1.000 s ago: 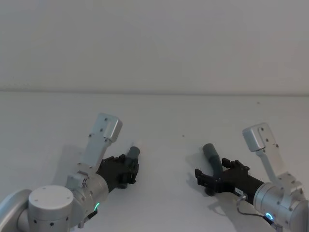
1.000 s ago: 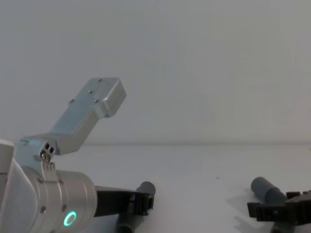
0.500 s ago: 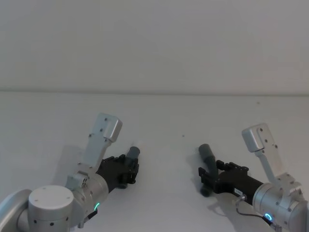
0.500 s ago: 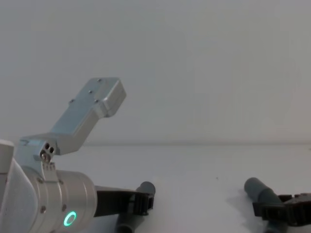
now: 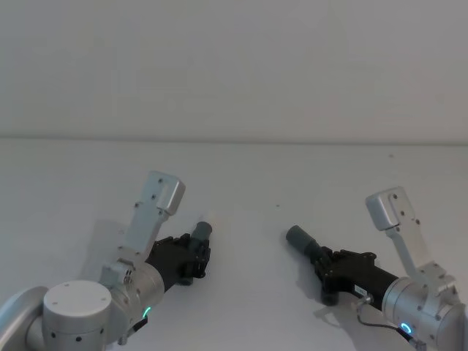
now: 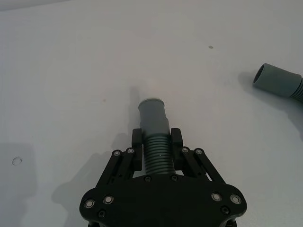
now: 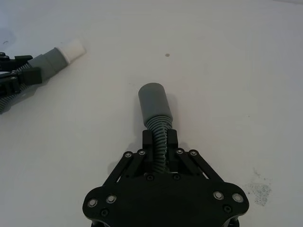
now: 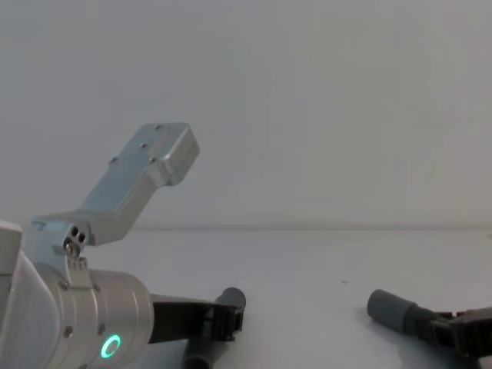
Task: Use both hands to pick up one end of the pipe from the table, align the ends, and insert them.
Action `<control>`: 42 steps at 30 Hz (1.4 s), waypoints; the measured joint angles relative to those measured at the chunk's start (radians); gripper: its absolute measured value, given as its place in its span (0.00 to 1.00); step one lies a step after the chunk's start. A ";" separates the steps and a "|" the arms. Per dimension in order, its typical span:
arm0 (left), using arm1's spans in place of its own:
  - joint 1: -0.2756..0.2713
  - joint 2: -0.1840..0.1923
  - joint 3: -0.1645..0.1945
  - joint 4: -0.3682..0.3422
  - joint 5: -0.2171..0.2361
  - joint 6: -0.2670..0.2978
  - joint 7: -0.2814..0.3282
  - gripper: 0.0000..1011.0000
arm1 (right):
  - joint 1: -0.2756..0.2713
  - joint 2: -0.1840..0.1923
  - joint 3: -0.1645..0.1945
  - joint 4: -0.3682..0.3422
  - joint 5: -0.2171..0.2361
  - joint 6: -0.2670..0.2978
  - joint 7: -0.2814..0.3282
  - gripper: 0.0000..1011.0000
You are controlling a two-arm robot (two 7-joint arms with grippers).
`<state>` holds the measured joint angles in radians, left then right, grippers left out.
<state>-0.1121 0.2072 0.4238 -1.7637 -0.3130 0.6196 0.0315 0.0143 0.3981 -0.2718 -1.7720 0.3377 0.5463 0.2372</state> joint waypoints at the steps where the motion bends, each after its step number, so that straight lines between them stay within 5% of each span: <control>1: 0.000 0.000 0.000 0.000 0.000 0.000 0.000 0.33 | 0.000 0.000 0.000 0.000 0.000 0.000 0.000 0.15; 29: 0.000 0.000 0.000 0.000 0.000 0.000 0.000 0.33 | -0.002 0.000 -0.001 0.000 -0.001 -0.005 0.001 0.13; 42: 0.000 0.000 0.000 0.000 0.000 0.000 0.000 0.33 | -0.031 0.020 -0.002 -0.005 -0.024 -0.118 0.029 0.12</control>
<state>-0.1121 0.2072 0.4238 -1.7636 -0.3130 0.6196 0.0315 -0.0162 0.4183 -0.2741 -1.7769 0.3135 0.4281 0.2662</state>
